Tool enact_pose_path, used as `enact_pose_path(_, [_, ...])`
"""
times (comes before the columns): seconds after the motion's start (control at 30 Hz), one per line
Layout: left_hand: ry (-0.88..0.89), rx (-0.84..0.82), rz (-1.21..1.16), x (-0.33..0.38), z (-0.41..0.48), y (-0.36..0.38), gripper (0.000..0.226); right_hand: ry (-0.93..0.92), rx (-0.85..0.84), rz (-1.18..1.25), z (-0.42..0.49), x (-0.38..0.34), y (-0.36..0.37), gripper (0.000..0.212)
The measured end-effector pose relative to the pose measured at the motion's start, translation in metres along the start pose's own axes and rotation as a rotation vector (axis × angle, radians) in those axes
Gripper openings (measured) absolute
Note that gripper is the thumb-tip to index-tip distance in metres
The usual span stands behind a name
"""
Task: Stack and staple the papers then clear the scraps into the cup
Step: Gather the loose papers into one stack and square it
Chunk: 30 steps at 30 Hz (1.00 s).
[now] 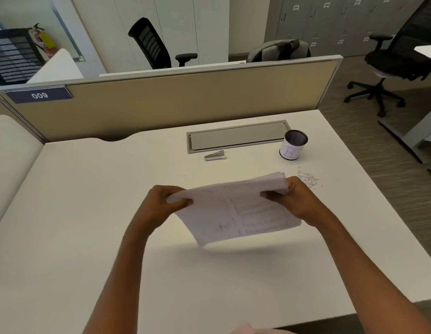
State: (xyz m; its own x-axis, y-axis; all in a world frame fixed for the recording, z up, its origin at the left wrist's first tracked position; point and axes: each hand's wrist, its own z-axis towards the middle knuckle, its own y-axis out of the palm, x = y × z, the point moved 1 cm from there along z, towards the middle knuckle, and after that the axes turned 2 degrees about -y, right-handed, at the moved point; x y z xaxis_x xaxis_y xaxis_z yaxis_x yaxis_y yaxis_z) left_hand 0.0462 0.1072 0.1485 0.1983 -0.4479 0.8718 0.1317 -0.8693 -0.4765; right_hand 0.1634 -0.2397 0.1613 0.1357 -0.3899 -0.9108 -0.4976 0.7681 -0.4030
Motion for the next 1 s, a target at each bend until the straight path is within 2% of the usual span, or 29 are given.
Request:
enact_pose_path(0.07, [-0.088,-0.011,-0.333,-0.018,-0.005,-0.006,0.014,0.029,0.009,0.144,-0.006,0.012,-0.002,0.024])
enact_pose_path(0.13, [-0.149,-0.071,-0.564,-0.030,-0.007,0.003,0.024,0.058,0.025,0.297,-0.012,0.020,0.003,0.019])
enact_pose_path(0.2, [-0.179,-0.112,-0.652,-0.035,-0.008,0.019,0.031,0.092,0.049,0.365,-0.014,0.027,0.017,0.019])
enact_pose_path(0.27, [-0.183,-0.075,-0.713,-0.037,-0.008,0.036,0.040,0.125,0.096,0.389,-0.014,0.036,0.035,0.017])
enact_pose_path(0.4, [-0.181,0.042,-0.690,-0.047,-0.009,0.055,0.045,0.180,0.216,0.409,-0.017,0.059,0.054,0.020])
enact_pose_path(0.6, [-0.251,0.047,-0.590,-0.070,-0.016,0.076,0.046,0.228,0.197,0.457,-0.028,0.086,0.073,0.037])
enact_pose_path(0.87, [-0.335,0.066,-0.544,-0.075,-0.011,0.081,0.054,0.338,0.168,0.467,-0.018,0.101,0.077,0.039])
enact_pose_path(1.0, [-0.374,0.098,-0.551,-0.069,-0.003,0.087,0.041,0.358,0.192,0.487,-0.013,0.098,0.079,0.037])
